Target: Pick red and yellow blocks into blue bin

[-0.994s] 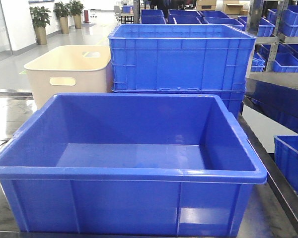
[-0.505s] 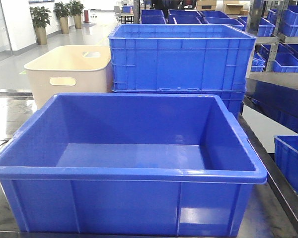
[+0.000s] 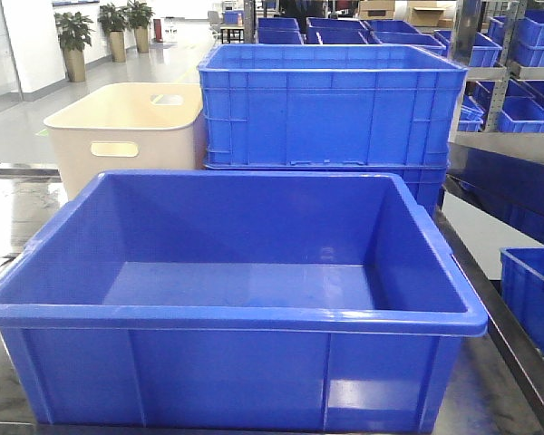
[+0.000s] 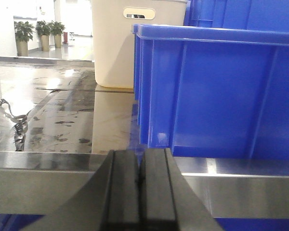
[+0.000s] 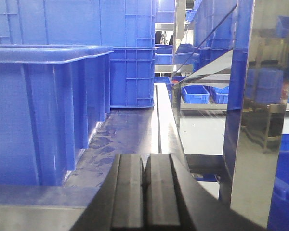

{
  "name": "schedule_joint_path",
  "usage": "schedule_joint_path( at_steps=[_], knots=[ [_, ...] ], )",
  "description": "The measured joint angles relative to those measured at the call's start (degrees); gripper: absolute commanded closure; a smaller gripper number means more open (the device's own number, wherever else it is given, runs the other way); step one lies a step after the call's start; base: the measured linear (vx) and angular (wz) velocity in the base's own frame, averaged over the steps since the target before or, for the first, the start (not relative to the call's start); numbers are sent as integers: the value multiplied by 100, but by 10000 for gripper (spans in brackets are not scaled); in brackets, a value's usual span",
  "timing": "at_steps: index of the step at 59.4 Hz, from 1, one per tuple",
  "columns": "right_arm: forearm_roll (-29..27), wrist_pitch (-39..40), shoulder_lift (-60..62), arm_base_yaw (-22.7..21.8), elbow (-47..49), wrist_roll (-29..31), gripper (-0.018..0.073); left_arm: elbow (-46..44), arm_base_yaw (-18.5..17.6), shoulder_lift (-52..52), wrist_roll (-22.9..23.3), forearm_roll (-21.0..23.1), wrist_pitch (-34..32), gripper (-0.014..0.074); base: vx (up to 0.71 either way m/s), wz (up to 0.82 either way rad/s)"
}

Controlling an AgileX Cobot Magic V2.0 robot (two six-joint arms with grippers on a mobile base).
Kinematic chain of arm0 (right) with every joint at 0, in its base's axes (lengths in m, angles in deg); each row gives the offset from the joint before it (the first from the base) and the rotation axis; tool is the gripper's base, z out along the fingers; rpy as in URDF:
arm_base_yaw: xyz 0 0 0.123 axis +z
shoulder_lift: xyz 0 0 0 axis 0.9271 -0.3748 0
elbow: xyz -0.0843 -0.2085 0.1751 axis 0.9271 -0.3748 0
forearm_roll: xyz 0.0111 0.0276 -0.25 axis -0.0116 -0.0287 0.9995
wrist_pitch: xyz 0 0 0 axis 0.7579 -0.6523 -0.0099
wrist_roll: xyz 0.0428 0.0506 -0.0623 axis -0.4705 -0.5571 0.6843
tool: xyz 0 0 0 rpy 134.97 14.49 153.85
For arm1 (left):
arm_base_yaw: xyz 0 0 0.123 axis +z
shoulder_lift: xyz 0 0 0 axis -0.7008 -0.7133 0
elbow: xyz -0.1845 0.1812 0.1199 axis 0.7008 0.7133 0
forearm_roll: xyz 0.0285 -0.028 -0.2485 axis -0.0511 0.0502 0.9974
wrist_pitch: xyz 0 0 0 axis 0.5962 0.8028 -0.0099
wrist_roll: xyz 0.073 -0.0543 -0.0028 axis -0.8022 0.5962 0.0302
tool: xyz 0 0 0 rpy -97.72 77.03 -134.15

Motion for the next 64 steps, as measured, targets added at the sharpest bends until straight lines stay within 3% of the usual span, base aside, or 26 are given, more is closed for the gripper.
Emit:
schedule_joint_path(
  at_steps=[52,64],
  knots=[
    [1,10,0,0,0,0,569,0,0,0,0,0,0,560,0,0],
    [1,10,0,0,0,0,569,0,184,0,0,0,0,560,0,0]
  ],
)
